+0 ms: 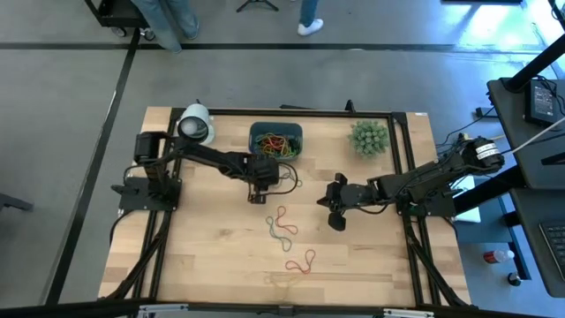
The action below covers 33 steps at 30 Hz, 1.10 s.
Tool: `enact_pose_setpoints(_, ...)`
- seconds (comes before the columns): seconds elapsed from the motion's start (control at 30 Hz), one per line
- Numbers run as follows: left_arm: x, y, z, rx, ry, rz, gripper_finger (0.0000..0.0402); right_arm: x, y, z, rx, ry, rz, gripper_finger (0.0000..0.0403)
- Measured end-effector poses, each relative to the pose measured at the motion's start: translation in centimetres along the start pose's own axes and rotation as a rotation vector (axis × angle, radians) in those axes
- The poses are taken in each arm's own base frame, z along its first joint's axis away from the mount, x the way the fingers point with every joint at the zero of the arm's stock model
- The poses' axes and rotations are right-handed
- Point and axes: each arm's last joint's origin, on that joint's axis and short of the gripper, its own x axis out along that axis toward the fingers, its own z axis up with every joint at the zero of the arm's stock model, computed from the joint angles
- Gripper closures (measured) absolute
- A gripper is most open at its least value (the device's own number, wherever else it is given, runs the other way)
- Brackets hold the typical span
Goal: Pick and place rubber bands into bin
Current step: Put the green rubber band into the blue bin
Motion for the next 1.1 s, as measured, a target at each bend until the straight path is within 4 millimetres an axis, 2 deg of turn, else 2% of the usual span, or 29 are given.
enact_pose_setpoints(0.13,0.5,0.3,-0.4,-0.020,0.038,-0.032,0.0351,0.0,0.0,0.0,0.001,0.000,0.001,0.0400)
enact_pose_setpoints(0.27,0.5,0.1,-0.6,-0.021,0.059,-0.065,0.0393,0.0,0.0,0.0,-0.001,0.001,0.001,0.0400)
enact_pose_setpoints(0.43,-0.3,-0.7,-0.7,-0.001,0.073,-0.055,0.0400,0.0,0.0,0.0,-0.001,0.001,0.001,0.0400)
enact_pose_setpoints(0.6,-2.5,-2.0,-1.0,0.008,0.103,-0.086,0.0400,0.0,0.0,0.0,-0.002,0.002,0.000,0.0400)
enact_pose_setpoints(0.9,-8.3,-2.7,-0.4,-0.049,-0.020,-0.025,0.0400,0.0,0.0,0.0,-0.002,0.002,0.001,0.0400)
enact_pose_setpoints(1.0,-9.1,-2.7,-0.1,-0.076,-0.067,-0.014,0.0400,0.0,0.0,0.0,-0.001,-0.001,0.002,0.0400)
enact_pose_setpoints(1.1,-9.0,-2.8,0.1,-0.149,-0.085,-0.018,0.0398,0.0,0.0,0.0,0.000,-0.003,0.002,0.0400)
